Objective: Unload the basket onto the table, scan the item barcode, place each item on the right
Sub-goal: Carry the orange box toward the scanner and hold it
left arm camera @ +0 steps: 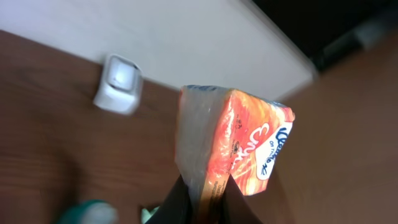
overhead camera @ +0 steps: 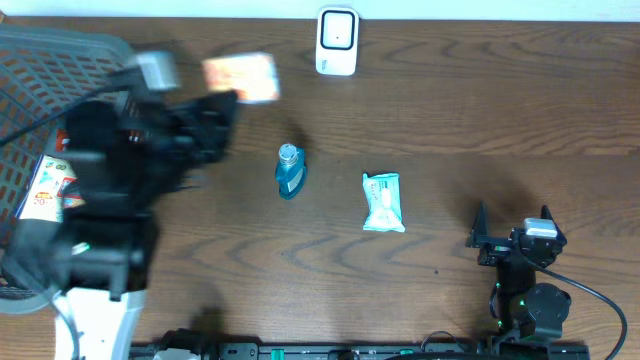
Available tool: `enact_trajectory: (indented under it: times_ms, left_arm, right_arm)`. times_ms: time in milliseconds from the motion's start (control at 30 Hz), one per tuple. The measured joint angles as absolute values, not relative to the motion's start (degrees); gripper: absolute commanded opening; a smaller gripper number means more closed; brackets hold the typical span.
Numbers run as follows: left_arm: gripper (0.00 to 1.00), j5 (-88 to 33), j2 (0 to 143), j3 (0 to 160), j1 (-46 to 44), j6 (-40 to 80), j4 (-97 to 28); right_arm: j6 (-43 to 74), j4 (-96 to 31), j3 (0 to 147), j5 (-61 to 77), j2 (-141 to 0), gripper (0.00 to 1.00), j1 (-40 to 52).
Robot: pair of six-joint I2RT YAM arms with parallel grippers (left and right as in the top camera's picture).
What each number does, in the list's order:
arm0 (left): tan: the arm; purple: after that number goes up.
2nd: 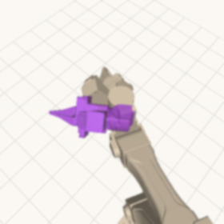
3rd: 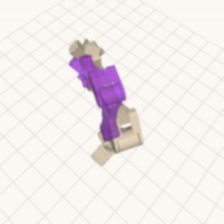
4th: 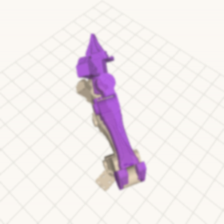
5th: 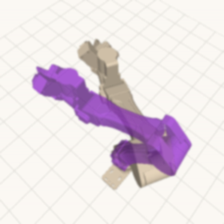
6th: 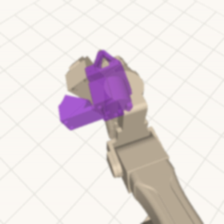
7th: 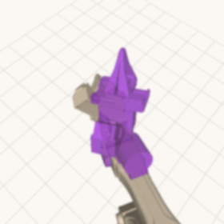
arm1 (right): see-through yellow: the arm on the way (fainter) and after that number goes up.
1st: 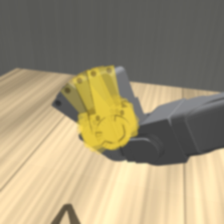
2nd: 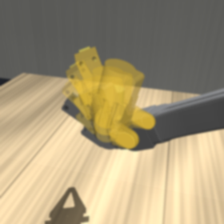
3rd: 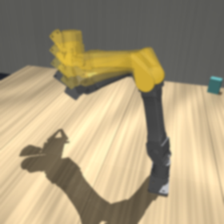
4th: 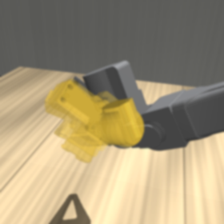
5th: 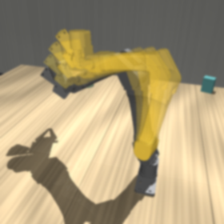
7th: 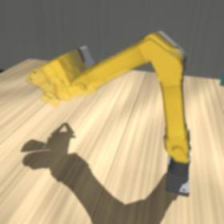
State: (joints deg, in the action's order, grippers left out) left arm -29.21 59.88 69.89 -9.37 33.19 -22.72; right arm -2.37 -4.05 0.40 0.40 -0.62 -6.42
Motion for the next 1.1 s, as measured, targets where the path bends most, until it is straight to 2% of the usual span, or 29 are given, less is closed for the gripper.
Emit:
enact_trajectory:
  times_ms: [167,367,667,900,933,967,1067,1100]
  left_arm:
    - [0.07,-17.5,67.2,69.9,-27.7,32.8,-19.8]
    - [0.07,-8.7,80.1,69.9,-39.3,32.8,-17.7]
    - [0.07,-5.8,100.5,69.9,-44.1,33.8,-12.2]
    - [0.08,-5.6,108.0,69.9,-44.1,37.4,-11.2]
    - [0.14,-5.6,108.8,69.9,-44.1,37.8,-11.0]
    - [0.25,-5.6,109.7,69.9,-44.2,38.2,-10.7]
    - [0.65,-5.7,110.8,69.9,-44.5,39.2,-9.9]
    - [0.76,-5.7,110.8,69.9,-44.7,39.6,-9.8]
  right_arm:
    - [-2.4,-4.0,0.4,0.4,-0.6,0.99,-6.4]
    - [-2.4,-4.0,0.4,0.4,-0.6,0.99,-6.4]
    - [-2.4,-4.0,0.4,0.4,-0.6,0.99,-6.4]
    - [-2.4,-4.0,0.4,0.4,-0.6,0.99,-6.4]
    - [-2.4,-4.0,0.4,0.4,-0.6,0.99,-6.4]
    - [-2.4,-4.0,0.4,0.4,-0.6,0.99,-6.4]
    - [-2.4,-4.0,0.4,0.4,-0.6,0.99,-6.4]
    - [-2.4,-4.0,0.4,0.4,-0.6,0.99,-6.4]
